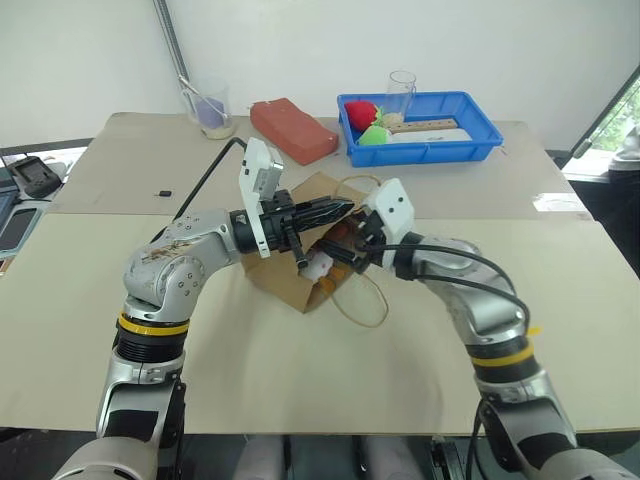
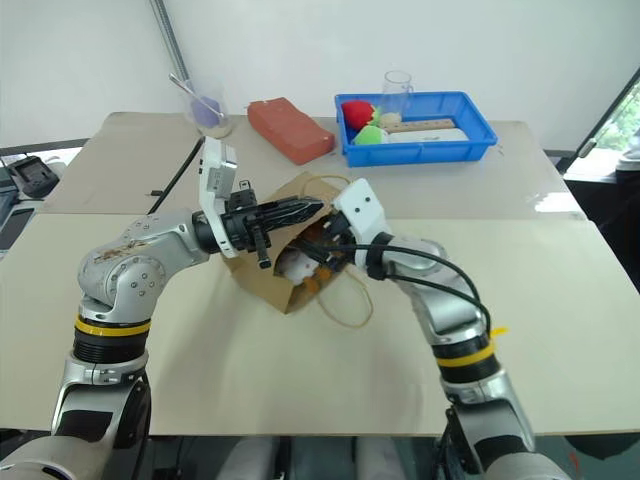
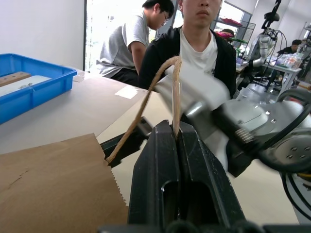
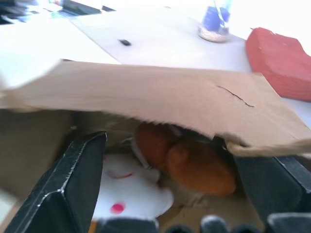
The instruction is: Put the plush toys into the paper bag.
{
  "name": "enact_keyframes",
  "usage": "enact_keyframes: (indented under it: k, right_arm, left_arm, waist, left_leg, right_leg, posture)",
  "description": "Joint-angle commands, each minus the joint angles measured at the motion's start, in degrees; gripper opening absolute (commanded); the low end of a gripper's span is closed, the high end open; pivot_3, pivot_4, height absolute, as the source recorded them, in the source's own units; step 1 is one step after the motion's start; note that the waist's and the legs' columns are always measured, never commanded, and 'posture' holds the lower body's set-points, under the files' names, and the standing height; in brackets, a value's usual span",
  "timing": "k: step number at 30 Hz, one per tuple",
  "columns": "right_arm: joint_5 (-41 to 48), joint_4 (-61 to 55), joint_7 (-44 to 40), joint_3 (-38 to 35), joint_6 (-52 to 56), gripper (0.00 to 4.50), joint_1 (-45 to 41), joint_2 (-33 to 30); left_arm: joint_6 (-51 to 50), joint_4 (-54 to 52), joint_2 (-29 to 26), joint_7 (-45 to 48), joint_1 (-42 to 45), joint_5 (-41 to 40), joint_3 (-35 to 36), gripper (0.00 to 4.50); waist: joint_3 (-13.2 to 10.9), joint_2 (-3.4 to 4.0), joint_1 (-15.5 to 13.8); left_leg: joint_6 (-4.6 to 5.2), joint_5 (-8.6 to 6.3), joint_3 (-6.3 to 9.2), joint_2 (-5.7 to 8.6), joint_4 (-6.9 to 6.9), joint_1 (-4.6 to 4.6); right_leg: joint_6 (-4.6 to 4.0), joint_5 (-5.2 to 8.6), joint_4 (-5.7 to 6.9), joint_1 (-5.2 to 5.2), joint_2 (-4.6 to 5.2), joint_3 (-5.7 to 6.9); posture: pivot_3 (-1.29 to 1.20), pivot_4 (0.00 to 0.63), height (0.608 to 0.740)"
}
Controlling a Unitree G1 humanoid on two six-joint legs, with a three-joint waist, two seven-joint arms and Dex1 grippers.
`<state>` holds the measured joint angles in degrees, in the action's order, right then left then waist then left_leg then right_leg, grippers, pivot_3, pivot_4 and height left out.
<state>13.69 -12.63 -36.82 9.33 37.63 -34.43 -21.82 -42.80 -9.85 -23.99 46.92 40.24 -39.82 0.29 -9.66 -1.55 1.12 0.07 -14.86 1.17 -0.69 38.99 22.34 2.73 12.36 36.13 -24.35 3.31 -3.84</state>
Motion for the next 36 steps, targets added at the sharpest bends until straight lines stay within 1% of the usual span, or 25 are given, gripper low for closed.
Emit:
enact_keyframes:
  k: [1, 4, 7, 12, 14, 18, 25, 28, 29, 36]
  right_arm:
    - [4.6, -7.23, -5.08, -3.54, 2.92, 4.47, 1.35, -5.44]
    - [7.31, -10.03, -10.4, -5.62, 3.36, 4.47, 3.68, -12.12]
    - [7.27, -10.06, -14.07, -6.59, 1.31, 4.47, 6.26, -18.04]
    - [6.59, -11.23, -21.34, -3.73, -2.91, 4.47, 11.01, -25.23]
    - [4.06, -10.59, -21.43, -0.78, -5.89, 4.47, 11.85, -25.2]
    - [-0.55, -8.01, -20.07, 4.79, -9.59, 4.47, 11.47, -22.46]
    - [-6.79, -1.35, -19.47, 11.28, -13.2, 4.47, 10.28, -18.09]
    - [-8.53, 2.22, -19.03, 12.18, -13.89, 3.68, 9.58, -16.58]
    - [-8.92, 3.04, -19.23, 12.37, -14.08, 3.26, 9.42, -16.31]
    - [-11.18, 6.45, -19.55, 13.26, -15.54, 0.9, 9.12, -15.5]
  left_arm:
    - [0.82, -0.46, 0.09, 0.1, 1.25, -0.39, 0.8, 0.0]
    - [0.97, -0.31, 0.03, 0.17, 1.24, -0.27, 0.71, 0.0]
    - [1.05, -0.27, 0.01, 0.27, 1.1, -0.19, 0.56, 0.0]
    - [0.79, -0.53, 0.02, 0.15, 0.86, -0.3, 0.51, 0.0]
    - [0.64, -0.68, -0.01, 0.04, 0.84, -0.39, 0.55, 0.0]
    - [0.41, -0.99, -0.16, -0.24, 0.78, -0.5, 0.7, 0.0]
    - [-0.18, -1.76, -0.96, -0.79, 0.47, -0.85, 1.15, 0.0]
    - [-0.3, -2.06, -1.31, -0.92, 0.32, -0.94, 1.19, 0.0]
    - [-0.37, -2.15, -1.44, -0.97, 0.3, -0.99, 1.25, 0.0]
    - [-0.46, -2.64, -2.27, -1.21, -0.17, -1.25, 1.5, 0.0]
  waist:
    - [0.0, 0.0, -0.07]
    - [0.0, 0.0, -0.1]
    - [0.0, -0.01, -0.11]
    - [-0.01, -0.01, 0.14]
    - [-0.01, -0.02, 0.35]
    - [-0.01, -0.02, 0.64]
    - [-0.01, -0.02, 0.38]
    - [-0.01, -0.02, 0.26]
    - [-0.01, -0.02, 0.22]
    - [0.0, -0.02, 0.12]
  left_leg:
    - [0.0, 0.0, 0.0, 0.01, 0.0, 0.01]
    - [0.0, 0.0, -0.01, 0.01, 0.0, 0.01]
    - [0.01, 0.0, -0.01, 0.0, 0.0, 0.0]
    - [0.01, 0.0, -0.04, -0.02, -0.01, -0.02]
    - [0.01, 0.0, -0.04, -0.02, 0.0, -0.03]
    - [0.0, 0.0, -0.03, -0.02, 0.01, -0.04]
    - [0.0, 0.0, -0.02, -0.01, 0.02, -0.03]
    - [0.0, 0.0, -0.03, -0.01, 0.02, -0.03]
    - [0.0, 0.0, -0.02, -0.01, 0.02, -0.03]
    - [0.0, 0.0, -0.02, -0.01, 0.03, -0.1]
  right_leg:
    - [0.0, 0.0, -0.02, 0.0, 0.0, 0.0]
    - [0.0, 0.0, -0.03, 0.01, 0.0, 0.0]
    - [0.01, 0.01, -0.05, 0.04, -0.01, 0.02]
    - [0.02, 0.02, -0.06, 0.05, -0.04, 0.01]
    - [0.02, 0.02, -0.06, 0.06, -0.05, 0.0]
    - [0.02, 0.02, -0.02, 0.05, -0.05, -0.01]
    - [0.02, 0.02, -0.04, 0.06, -0.03, -0.01]
    - [0.02, 0.02, -0.03, 0.05, -0.03, -0.01]
    - [0.02, 0.02, -0.03, 0.05, -0.03, -0.01]
    - [0.02, 0.01, -0.02, 0.11, -0.03, -0.01]
  posture:
    - [0.0, 0.15, 0.74]
    - [0.0, 0.15, 0.74]
    - [0.0, 0.15, 0.74]
    - [0.0, 0.15, 0.74]
    - [0.0, 0.15, 0.74]
    - [0.0, 0.15, 0.74]
    - [0.0, 0.15, 0.74]
    - [0.0, 0.15, 0.74]
    - [0.0, 0.15, 0.74]
    - [0.0, 0.15, 0.74]
